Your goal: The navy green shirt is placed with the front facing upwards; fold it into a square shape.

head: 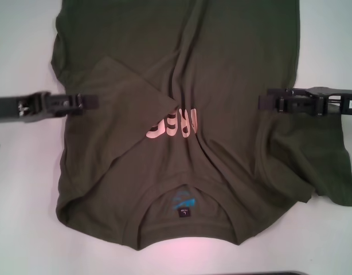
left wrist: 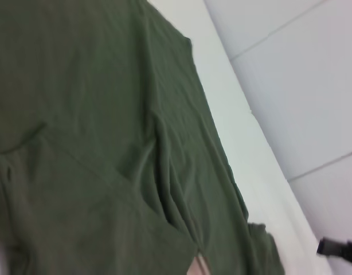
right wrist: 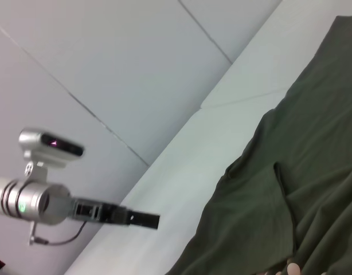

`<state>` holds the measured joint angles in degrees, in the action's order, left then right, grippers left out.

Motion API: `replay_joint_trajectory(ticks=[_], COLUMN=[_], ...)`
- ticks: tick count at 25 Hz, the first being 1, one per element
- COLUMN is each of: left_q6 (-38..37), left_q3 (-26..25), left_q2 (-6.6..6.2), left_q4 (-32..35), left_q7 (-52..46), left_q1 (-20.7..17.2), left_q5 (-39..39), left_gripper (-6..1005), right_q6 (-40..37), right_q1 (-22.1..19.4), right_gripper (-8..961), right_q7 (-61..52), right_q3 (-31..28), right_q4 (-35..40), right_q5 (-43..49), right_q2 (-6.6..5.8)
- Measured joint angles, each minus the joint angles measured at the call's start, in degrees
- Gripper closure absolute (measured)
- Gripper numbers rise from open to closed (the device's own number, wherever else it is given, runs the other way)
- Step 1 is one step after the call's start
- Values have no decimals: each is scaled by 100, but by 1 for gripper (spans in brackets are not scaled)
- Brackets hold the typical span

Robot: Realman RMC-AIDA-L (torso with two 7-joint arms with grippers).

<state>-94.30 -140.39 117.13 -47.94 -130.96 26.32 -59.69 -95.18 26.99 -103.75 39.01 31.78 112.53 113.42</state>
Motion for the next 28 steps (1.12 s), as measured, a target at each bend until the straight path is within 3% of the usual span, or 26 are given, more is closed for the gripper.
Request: replay_joint_trajectory(ticks=[4, 7, 10, 13, 18, 21, 24, 28], left_q6=[-207, -366, -373, -399, -491, -551, -557, -563], left_q3=[-204, -441, -599, -614, -603, -564, -540, -579], left_q2=[-4, 94, 135, 127, 151, 231, 294, 332], left_q4=[0, -14, 30, 76, 46, 41, 12, 9], left_q7=[1219, 2318, 2616, 2645, 2656, 2669, 2678, 2684], left_q1=[-333, -526, -622, -681, -719, -683, -631, -570], left_q5=[0, -7, 1, 23, 17, 13, 28, 4], left_gripper=[278, 278, 278, 278, 278, 279, 279, 279], right_q6=[-50, -127, -252, -458, -921, -1019, -1048, -983], right_q1=[-35, -51, -104, -212, -470, -575, -577, -523], right_gripper=[44, 44, 44, 44, 44, 44, 44, 44], right_q7=[-209, -383, -477, -581, -1186, -1596, -2003, -2510], right_q3=[-36, -37, -35, -51, -92, -364, -887, -1362], right_q4=[1, 2, 7, 11, 118, 316, 515, 621], right_q5=[13, 31, 68, 120, 282, 658, 1243, 1851], right_q2=[-35, -46, -103, -285, -782, -1051, -1156, -1149])
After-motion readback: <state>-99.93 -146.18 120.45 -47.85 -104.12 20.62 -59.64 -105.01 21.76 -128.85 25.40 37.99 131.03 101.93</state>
